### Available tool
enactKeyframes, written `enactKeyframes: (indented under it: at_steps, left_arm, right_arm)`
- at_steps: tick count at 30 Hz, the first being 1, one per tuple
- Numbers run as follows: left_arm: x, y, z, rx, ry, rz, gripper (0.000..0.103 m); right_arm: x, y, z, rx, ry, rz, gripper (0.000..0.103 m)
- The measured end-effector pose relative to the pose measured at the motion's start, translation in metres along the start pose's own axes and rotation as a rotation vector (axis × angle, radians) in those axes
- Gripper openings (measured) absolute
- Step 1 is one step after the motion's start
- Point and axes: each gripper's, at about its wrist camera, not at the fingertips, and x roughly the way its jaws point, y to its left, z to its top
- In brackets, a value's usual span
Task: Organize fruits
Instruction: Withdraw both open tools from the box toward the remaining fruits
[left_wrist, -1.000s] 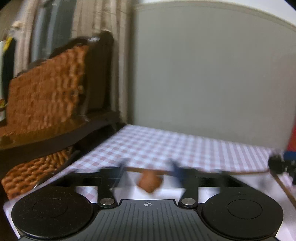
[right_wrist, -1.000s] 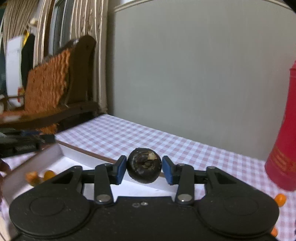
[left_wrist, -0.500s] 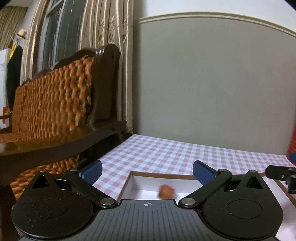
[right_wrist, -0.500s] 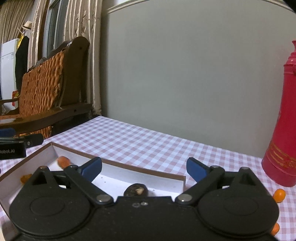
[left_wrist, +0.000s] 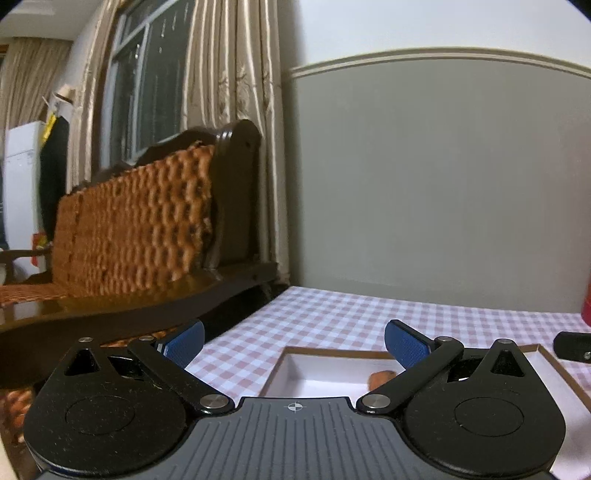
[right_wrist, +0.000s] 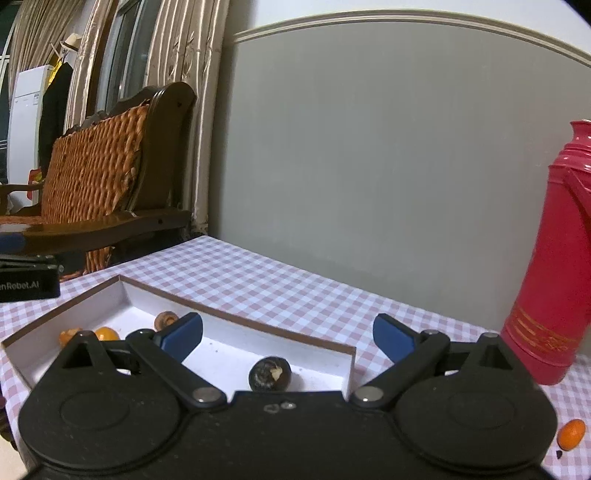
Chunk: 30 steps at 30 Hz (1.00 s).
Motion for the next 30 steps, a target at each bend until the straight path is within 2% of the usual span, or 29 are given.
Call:
enactKeyframes:
  at_steps: [9, 18, 30]
  left_arm:
    - [-0.042, -0.002, -0.011, 0.020, 0.024, -0.023, 0.103]
    - [-0.073, -0.005, -0.017, 0.026, 0.052, -0.100, 0.103]
    - [-0.117, -0.014, -0.023, 0.052, 0.046, -0.148, 0.103]
  right_arm:
    - [-0.031, -0.002, -0.009, 0.008, 0.005, -0.027, 0.090]
    - [-0.063, 0.000, -0.019, 0.009, -0.004, -0.039, 0.090]
    - [-0.106, 0.006, -0.033, 0.013, -0.017, -0.074, 0.091]
